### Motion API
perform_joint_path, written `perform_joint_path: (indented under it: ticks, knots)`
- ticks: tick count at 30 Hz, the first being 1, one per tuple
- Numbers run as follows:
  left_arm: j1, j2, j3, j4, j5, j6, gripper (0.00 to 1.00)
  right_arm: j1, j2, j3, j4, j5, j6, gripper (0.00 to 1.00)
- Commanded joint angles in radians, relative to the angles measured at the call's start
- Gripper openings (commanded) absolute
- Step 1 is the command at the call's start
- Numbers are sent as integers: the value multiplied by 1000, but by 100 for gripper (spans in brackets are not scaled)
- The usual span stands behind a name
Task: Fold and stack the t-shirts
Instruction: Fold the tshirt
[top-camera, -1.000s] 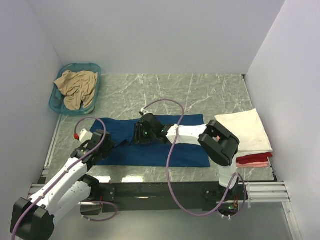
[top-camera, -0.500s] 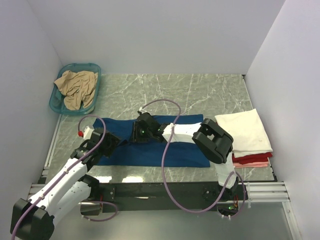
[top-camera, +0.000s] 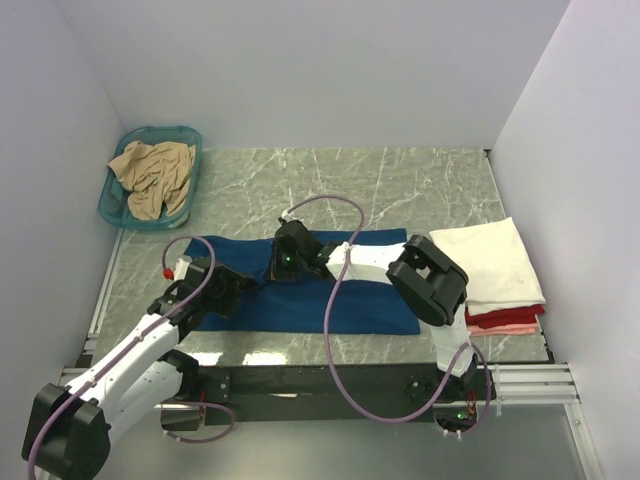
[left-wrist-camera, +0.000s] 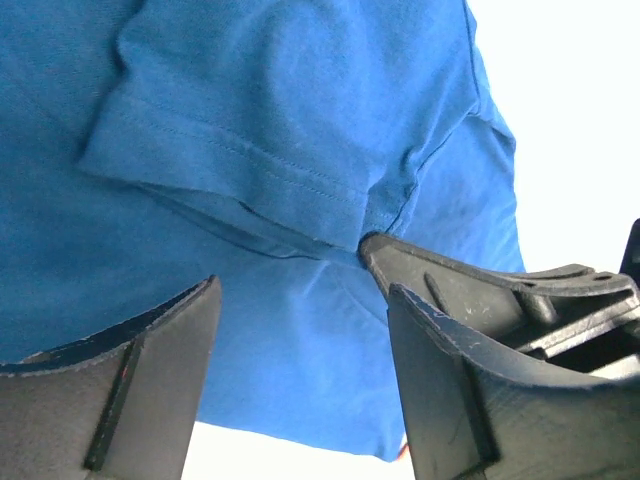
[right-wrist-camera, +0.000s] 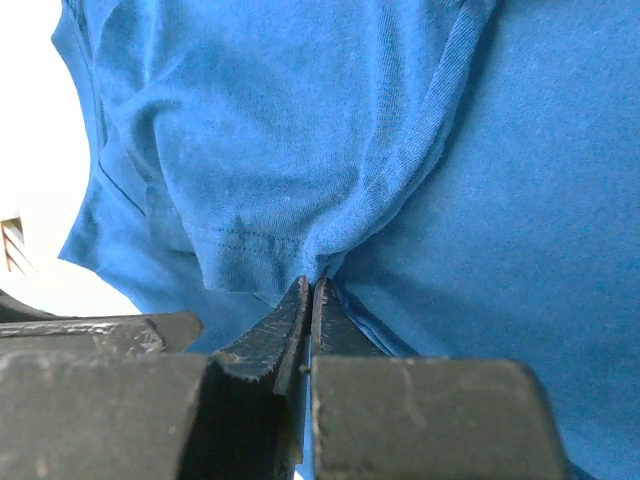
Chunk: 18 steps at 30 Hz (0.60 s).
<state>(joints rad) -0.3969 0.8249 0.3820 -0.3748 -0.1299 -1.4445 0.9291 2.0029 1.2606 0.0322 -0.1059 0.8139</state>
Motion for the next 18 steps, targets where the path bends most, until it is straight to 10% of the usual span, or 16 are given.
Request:
perform_joint_path:
  ticks: [1,18]
  knots:
    - [4,17,-5,89,29,-73,72,-16,-65,23,11,-18,4,0]
    - [10,103,15,177,7,-136,67,-35,-121,16,20,-84,24,0]
